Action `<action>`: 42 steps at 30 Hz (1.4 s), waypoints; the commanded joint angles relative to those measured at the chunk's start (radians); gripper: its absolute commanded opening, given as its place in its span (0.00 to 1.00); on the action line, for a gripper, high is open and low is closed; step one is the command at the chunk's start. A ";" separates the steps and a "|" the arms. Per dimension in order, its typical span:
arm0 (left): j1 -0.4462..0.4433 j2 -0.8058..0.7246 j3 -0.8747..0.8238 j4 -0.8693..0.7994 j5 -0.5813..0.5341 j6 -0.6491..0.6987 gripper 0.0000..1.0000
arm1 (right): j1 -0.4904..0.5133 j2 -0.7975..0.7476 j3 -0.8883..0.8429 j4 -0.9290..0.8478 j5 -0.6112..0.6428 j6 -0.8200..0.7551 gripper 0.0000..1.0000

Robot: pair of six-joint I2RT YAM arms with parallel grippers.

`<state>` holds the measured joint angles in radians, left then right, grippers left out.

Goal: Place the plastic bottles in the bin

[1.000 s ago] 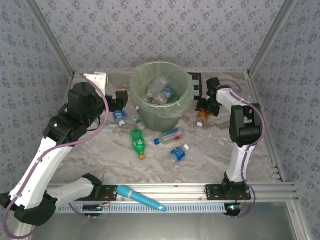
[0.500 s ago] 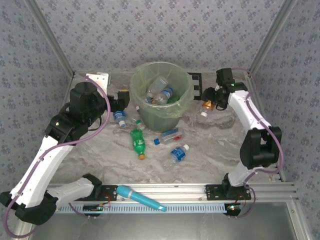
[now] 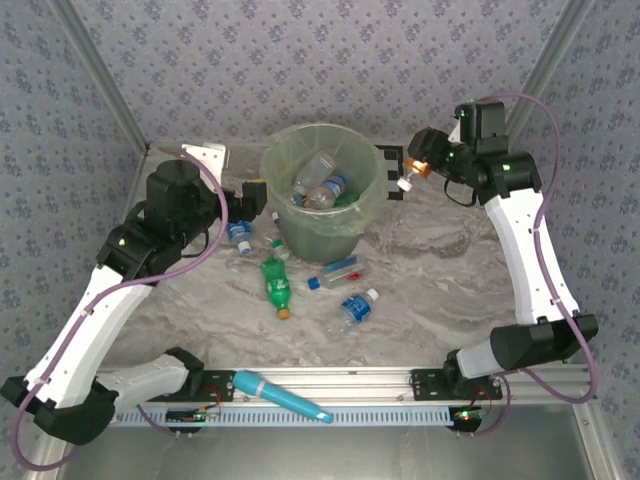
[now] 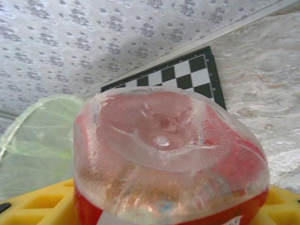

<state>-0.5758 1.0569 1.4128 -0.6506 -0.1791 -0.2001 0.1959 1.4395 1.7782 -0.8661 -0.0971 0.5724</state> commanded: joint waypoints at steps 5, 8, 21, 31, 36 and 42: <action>0.004 -0.019 0.034 0.022 0.018 -0.001 1.00 | 0.156 0.027 0.143 -0.013 0.105 -0.069 0.62; 0.004 -0.033 0.023 0.023 0.012 -0.004 1.00 | 0.247 0.050 0.171 0.015 0.190 -0.159 0.62; 0.004 -0.060 0.027 -0.006 -0.011 -0.010 1.00 | 0.522 0.087 0.015 0.366 0.450 -0.366 0.64; 0.004 -0.069 0.032 -0.017 -0.020 -0.012 1.00 | 0.633 -0.004 -0.226 0.604 0.561 -0.437 0.64; 0.004 -0.053 0.050 -0.023 0.006 -0.019 1.00 | 0.654 -0.028 -0.275 0.641 0.570 -0.447 0.64; 0.004 -0.053 0.049 -0.023 0.012 -0.027 1.00 | 0.658 -0.048 -0.313 0.654 0.573 -0.439 0.64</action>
<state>-0.5758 1.0054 1.4174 -0.6731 -0.1791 -0.2115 0.8471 1.4166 1.4834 -0.2527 0.4469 0.1432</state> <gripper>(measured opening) 0.997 0.641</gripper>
